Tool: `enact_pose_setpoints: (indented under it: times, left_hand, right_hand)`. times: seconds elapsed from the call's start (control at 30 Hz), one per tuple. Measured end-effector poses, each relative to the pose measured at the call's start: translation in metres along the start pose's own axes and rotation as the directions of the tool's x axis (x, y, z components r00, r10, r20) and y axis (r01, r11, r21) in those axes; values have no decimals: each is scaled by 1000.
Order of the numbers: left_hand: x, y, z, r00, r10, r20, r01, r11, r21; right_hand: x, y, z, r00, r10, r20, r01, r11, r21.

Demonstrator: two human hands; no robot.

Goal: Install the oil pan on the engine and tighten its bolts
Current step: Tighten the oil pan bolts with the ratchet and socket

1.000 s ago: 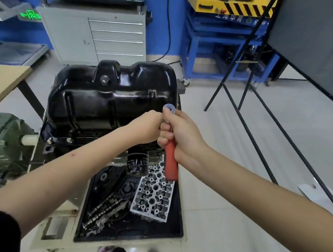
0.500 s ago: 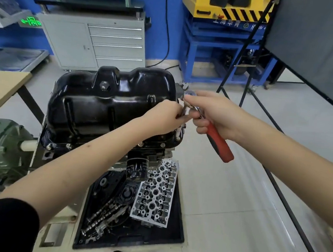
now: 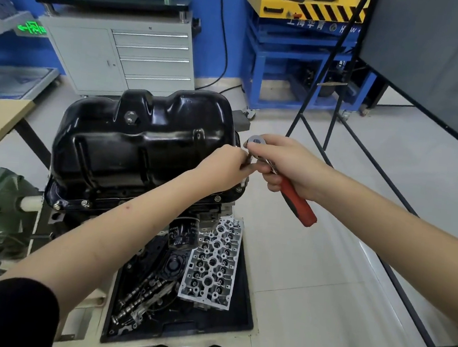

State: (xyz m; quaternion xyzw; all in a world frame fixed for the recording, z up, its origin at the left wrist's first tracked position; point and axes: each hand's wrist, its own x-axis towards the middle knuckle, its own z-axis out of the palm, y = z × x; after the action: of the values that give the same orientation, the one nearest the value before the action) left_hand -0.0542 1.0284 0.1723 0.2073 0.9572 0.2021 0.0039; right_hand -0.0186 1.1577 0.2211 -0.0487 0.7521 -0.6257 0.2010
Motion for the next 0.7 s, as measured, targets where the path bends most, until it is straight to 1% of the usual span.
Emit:
enact_pose_setpoints:
  times: [0.27,0.43,0.47,0.5,0.53,0.57,0.6,0.63,0.67,0.7]
  left_hand:
    - [1,-2,0,1000,15,1,-15,999,37]
    - [1,0,1,1000,12,17,-13,998,60]
    - [1,0,1,1000,13,18,-14,998,63]
    - [1,-1,2,1000,14,15,-15,998,58]
    - [1,-1,3,1000,15,8,-15,999,40]
    - [0,-2,4,1000,15,0,-15,1000,19]
    - [0,-3,6,1000,19,-9,-19,1000,7]
    - [0,-3,7,999,29,-17,-29,1000,10]
    - [-1,-3,9,999,41,-21,-41,999,22]
    - [-1,-3,10,998,56,-20,-55,998,41]
  right_hand:
    - [6,-4,-3,999,45,4,-45,997,-67]
    - [8,-2,-5,999,46,27,-44,995,-85]
    - [9,-2,-5,999,34,28,-31,993,-112]
    - [9,-2,-6,1000,-10,20,14,981,-191]
    - [9,-1,-8,995,-95,13,94,932,-350]
    - [9,-1,-11,978,-203,38,189,807,-560]
    - [11,-1,-16,951,-288,112,273,611,-743]
    - [12,-2,-21,928,-313,202,324,409,-853]
    - [14,-6,-26,916,-288,278,352,251,-902]
    - [16,-11,-30,907,-245,343,384,143,-912]
